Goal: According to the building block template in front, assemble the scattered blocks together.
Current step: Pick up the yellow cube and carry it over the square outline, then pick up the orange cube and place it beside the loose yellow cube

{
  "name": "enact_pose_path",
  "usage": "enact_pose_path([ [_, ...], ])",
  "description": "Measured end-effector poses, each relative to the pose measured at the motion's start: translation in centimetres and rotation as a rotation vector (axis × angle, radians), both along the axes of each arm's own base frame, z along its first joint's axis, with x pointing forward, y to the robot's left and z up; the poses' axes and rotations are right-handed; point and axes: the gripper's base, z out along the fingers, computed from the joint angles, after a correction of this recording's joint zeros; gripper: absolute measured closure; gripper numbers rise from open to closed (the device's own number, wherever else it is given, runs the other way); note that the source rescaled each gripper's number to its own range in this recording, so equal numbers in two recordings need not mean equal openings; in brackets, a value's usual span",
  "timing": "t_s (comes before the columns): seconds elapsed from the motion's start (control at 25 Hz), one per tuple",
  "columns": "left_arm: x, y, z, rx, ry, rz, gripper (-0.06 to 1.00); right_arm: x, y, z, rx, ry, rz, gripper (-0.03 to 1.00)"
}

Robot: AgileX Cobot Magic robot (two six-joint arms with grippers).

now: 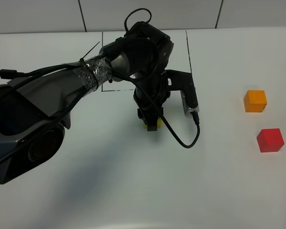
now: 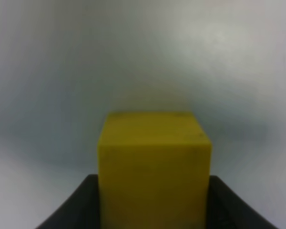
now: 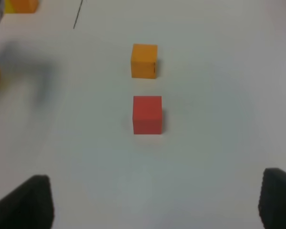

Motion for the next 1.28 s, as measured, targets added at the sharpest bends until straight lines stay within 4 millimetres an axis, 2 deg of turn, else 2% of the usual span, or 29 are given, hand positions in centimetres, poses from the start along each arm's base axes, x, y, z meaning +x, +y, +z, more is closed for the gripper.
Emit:
enact_pose_path([
  [0.4, 0.0, 0.0, -0.1, -0.001, 0.003, 0.001, 0.92, 0.0, 0.1, 0.0, 0.005, 0.000, 0.003, 0.22],
  [0.48, 0.0, 0.0, -0.1, 0.000, 0.004, 0.001, 0.89, 0.0, 0.1, 0.0, 0.007, 0.000, 0.005, 0.22],
  [0.52, 0.0, 0.0, -0.1, 0.001, 0.006, 0.001, 0.83, 0.0, 0.1, 0.0, 0.007, 0.000, 0.005, 0.22],
  [0.64, 0.0, 0.1, -0.2, 0.011, 0.009, 0.004, 0.52, 0.0, 0.1, 0.0, 0.008, 0.000, 0.005, 0.22],
  [0.76, -0.1, 0.2, 0.7, 0.012, -0.003, 0.018, 0.29, 0.0, 0.1, 0.0, 0.008, 0.000, 0.005, 0.22],
  [0.88, -0.3, 0.4, 3.3, -0.017, -0.039, 0.051, 0.17, 0.0, 0.1, 0.0, 0.008, 0.000, 0.005, 0.22],
  [1.04, -0.6, 1.5, 8.2, -0.089, -0.098, 0.229, 0.15, 0.0, 0.1, 0.0, 0.008, 0.000, 0.006, 0.22],
  [1.16, -0.1, 3.8, 11.8, -0.166, -0.137, 0.436, 0.16, 0.0, 0.1, 0.0, 0.008, 0.000, 0.006, 0.22],
  [1.28, 0.5, 7.9, 14.1, -0.203, -0.151, 0.632, 0.19, 0.0, 0.1, 0.0, 0.008, 0.000, 0.006, 0.22],
])
